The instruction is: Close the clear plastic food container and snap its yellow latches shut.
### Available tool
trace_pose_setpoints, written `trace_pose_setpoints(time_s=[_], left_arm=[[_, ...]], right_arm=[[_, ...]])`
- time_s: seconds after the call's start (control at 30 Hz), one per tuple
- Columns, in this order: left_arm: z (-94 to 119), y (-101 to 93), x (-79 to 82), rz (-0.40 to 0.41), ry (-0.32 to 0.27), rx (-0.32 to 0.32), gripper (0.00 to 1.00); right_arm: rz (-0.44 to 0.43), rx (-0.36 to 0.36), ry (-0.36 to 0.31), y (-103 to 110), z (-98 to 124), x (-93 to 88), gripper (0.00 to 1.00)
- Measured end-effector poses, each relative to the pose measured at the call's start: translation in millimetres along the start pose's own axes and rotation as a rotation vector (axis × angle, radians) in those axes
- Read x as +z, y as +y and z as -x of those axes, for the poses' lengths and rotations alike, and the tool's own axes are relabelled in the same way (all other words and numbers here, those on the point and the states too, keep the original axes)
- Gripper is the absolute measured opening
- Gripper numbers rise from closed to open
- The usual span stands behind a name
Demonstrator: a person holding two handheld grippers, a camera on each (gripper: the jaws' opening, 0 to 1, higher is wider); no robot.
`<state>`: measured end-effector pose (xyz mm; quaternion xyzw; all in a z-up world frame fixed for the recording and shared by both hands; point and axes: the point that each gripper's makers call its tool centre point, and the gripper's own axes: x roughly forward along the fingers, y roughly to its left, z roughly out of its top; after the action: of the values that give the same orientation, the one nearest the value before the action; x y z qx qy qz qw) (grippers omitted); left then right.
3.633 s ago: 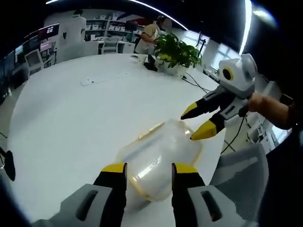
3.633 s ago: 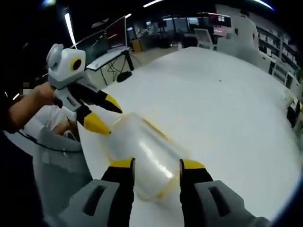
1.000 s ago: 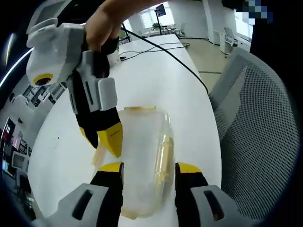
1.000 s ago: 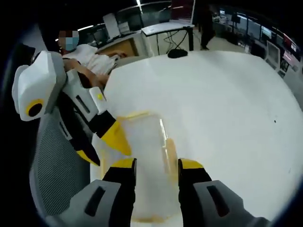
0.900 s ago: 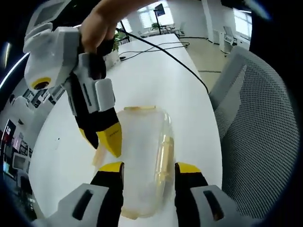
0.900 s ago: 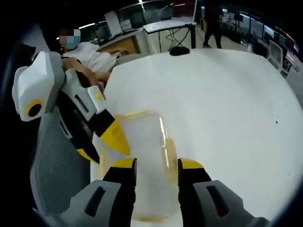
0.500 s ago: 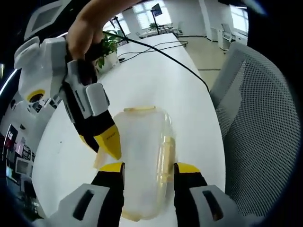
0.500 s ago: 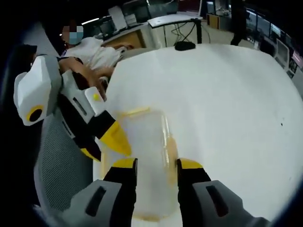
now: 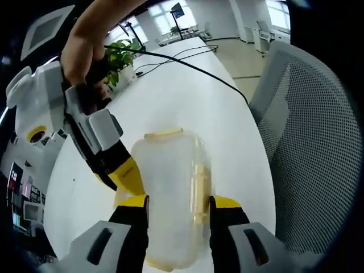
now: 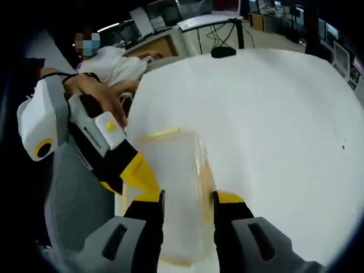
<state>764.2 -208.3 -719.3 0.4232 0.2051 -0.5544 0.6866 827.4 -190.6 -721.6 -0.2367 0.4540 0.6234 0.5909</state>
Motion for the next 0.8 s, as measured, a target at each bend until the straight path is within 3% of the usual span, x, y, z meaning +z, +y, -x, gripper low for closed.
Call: trace_pose_setpoints(time_s=[0.43,0.47,0.5,0.8], left_arm=[[-2,4.2,-1.5,0.023,-0.006,0.026,0.29],[-5,10.2,0.0,-0.054,0.002,0.037,0.29],[-6,7.8,-0.2,0.014,-0.005,0.037,0.29],[-5,7.9,0.2,0.004,-0.021,0.009,0.29]], right_arm=[[0.024,0.015,0.052,-1,-2,0.5,0.31],[0.009,-0.004,0.049,-5,-2,2.0,0.31],[0.017,-0.002,0.057,-6,0,1.1,0.31],[0.027,0.01,0.086,-6,-2,0.9,0.31]])
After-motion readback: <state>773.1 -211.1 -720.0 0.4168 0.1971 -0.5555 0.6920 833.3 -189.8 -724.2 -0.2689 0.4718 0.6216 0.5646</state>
